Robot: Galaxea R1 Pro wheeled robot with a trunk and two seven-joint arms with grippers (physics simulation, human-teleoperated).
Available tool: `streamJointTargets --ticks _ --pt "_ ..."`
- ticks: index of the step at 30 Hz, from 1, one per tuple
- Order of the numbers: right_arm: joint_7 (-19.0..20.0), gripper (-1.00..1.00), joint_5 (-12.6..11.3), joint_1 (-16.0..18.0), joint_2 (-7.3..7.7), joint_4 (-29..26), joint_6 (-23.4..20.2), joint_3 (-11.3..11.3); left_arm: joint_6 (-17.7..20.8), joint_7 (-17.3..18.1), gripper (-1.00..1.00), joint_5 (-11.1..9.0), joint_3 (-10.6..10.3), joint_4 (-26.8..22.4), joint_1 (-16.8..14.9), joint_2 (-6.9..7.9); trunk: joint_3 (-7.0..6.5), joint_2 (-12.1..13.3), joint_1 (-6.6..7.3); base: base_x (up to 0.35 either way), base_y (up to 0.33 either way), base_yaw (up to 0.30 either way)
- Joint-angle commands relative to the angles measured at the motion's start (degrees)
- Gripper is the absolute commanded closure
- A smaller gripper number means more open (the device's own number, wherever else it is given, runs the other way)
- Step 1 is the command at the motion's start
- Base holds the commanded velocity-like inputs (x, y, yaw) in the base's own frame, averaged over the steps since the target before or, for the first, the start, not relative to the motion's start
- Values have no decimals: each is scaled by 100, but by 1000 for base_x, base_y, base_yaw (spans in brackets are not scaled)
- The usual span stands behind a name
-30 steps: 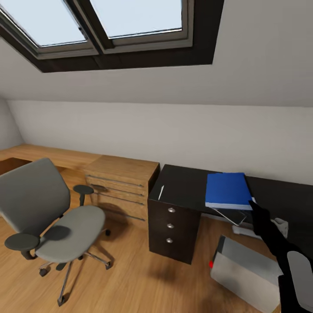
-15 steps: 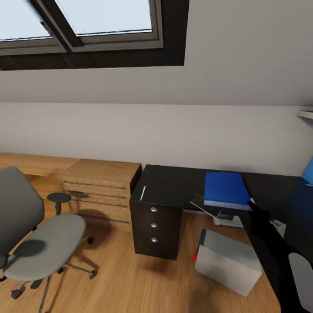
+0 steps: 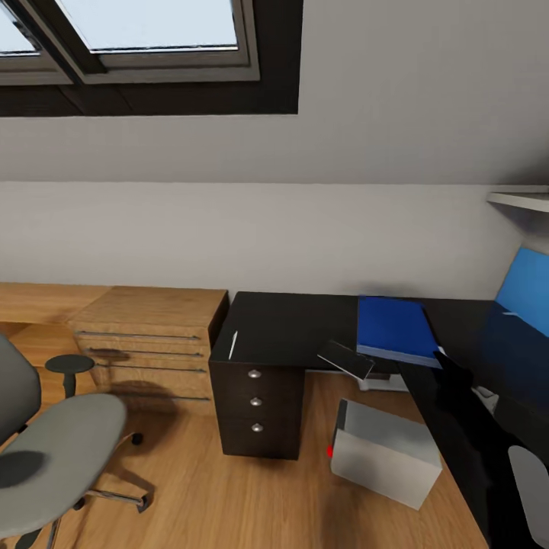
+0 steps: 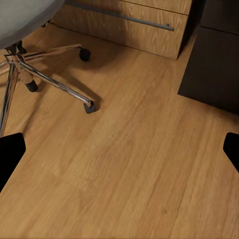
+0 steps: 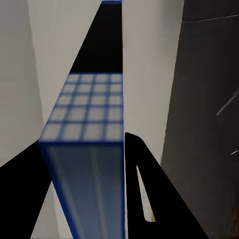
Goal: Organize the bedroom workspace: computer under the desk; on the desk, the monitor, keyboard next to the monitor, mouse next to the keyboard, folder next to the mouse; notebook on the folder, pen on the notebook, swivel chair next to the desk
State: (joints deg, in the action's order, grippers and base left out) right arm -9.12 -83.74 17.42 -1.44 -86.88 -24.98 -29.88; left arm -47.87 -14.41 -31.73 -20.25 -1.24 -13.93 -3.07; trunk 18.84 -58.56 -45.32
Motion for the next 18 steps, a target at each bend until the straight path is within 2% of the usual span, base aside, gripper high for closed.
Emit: streamJointTargets --ticks 1,4,9,18 --pt "-57 100 -141 7 -2 -6 -35 -13 -12 -35 -100 -22 -48 1 -2 -1 7 -5 -1 8 8 -11" --pt "-56 100 -263 7 12 3 -114 -9 -12 -35 -100 -26 -49 1 -3 5 7 -5 -1 2 2 -3" --pt "-60 100 -262 7 5 -12 -255 -15 -13 -35 -100 -26 -50 1 -3 8 7 -5 -1 0 0 0" --pt "-32 100 -257 7 10 -14 -260 -19 -13 -35 -100 -26 -50 1 -4 8 7 -5 -1 0 0 0"
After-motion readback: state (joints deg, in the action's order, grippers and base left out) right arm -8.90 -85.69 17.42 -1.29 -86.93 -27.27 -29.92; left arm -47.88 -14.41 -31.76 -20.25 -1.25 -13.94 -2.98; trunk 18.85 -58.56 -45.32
